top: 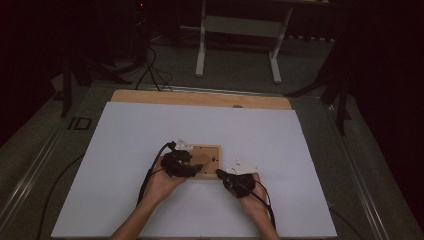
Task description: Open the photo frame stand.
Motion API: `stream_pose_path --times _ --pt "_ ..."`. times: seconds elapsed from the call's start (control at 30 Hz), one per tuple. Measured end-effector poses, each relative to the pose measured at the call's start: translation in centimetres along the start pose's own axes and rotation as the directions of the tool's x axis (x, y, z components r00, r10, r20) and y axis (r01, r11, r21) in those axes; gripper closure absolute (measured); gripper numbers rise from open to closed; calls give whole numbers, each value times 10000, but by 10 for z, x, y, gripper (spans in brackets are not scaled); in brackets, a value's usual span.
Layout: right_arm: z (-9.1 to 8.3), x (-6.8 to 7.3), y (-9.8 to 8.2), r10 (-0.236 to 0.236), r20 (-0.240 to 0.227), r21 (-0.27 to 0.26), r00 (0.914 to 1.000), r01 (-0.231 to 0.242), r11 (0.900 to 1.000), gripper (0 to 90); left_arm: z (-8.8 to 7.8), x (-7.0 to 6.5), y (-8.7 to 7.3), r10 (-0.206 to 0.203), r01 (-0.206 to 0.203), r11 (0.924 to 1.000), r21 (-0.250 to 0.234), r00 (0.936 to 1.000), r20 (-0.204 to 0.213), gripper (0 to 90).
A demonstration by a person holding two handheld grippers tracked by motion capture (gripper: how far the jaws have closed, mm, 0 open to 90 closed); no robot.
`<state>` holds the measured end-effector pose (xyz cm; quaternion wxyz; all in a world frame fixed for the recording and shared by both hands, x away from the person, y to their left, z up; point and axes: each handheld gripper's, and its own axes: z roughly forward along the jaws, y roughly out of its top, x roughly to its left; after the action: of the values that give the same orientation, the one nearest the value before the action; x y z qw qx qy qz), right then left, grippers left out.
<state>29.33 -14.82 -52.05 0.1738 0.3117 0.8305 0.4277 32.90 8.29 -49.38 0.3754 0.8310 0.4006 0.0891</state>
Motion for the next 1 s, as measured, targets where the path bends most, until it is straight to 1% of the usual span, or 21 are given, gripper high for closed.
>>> stream_pose_path --times 0.17,0.27,0.33,0.53,0.7,1.0 --pt "0 0 0 -23 14 -2 10000 23 10000 897 1 3 1 -280 278 9996 66 9991 313 463" --pt "0 0 0 -25 16 -4 10000 25 10000 897 1 4 1 -331 325 9993 159 9987 378 463" --pt "0 0 0 -38 6 -10 10000 38 10000 896 2 5 2 -486 480 9988 134 9977 468 463" --pt "0 0 0 -50 19 -9 10000 50 10000 893 1 6 4 -624 621 9980 76 9962 610 468" --pt "0 0 0 -30 8 4 10000 30 10000 891 1 7 6 -870 869 9962 49 9932 769 474" --pt "0 0 0 -48 6 -4 10000 48 10000 884 1 7 8 -870 867 9962 73 9927 834 465"
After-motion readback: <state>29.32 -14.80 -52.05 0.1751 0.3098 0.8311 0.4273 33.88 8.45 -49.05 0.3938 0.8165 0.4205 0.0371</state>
